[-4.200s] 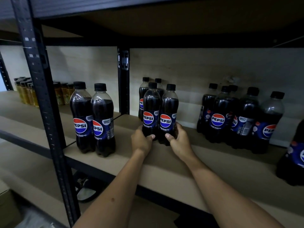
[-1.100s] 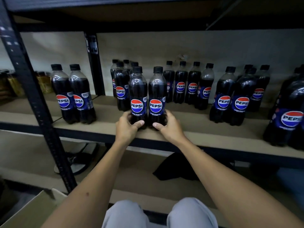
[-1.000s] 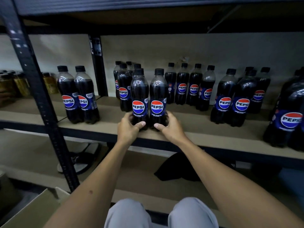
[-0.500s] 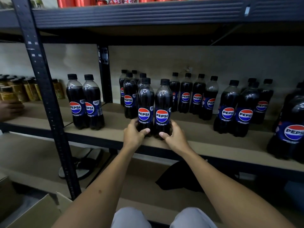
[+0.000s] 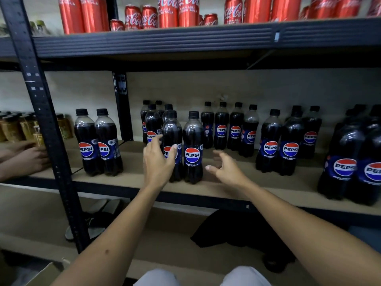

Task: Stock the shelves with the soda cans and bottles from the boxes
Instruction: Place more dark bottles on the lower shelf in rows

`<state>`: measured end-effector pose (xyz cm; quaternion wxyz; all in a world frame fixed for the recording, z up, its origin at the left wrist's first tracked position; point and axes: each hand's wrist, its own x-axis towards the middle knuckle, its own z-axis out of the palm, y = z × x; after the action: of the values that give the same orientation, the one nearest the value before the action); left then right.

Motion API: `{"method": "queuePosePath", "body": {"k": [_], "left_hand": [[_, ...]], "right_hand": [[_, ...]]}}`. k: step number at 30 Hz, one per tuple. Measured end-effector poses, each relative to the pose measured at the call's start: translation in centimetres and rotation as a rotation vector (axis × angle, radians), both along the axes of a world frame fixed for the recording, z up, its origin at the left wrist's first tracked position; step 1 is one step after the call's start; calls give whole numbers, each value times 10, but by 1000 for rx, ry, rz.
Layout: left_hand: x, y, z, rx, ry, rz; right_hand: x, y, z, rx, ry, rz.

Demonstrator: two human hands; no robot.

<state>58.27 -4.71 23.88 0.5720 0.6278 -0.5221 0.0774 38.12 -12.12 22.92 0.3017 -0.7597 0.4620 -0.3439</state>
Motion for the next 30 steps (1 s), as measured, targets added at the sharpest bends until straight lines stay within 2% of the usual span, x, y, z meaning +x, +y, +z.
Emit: {"method": "queuePosePath", "body": {"k": [5,7,10,14,18,21,26,30], "left_hand": [[-34,-4,54,-159,-362,132],[-46,-9,73,-217,-430,182],[-67,-23,98,-233,-525,133],[-99,-54,130,-33,-589,17],[-126,-112,158,287,-364,-160],[-137,-168,166,345,-349,-274],[-142,-245,166,491,-479,-238],[-148,-297,163,504,-515,-297]], "right_hand": [[-47,-1,57,-151,160,-38],[-64,-4,81,-233,228,-66],[-84,-9,115,-313,304,-86],[-100,-27,162,-422,406,-128],[-111,-65,190,-425,532,-180],[-118,-104,203,-470,598,-179],[-118,-164,218,-396,697,-184],[-115,-212,217,-298,814,-148]]}}
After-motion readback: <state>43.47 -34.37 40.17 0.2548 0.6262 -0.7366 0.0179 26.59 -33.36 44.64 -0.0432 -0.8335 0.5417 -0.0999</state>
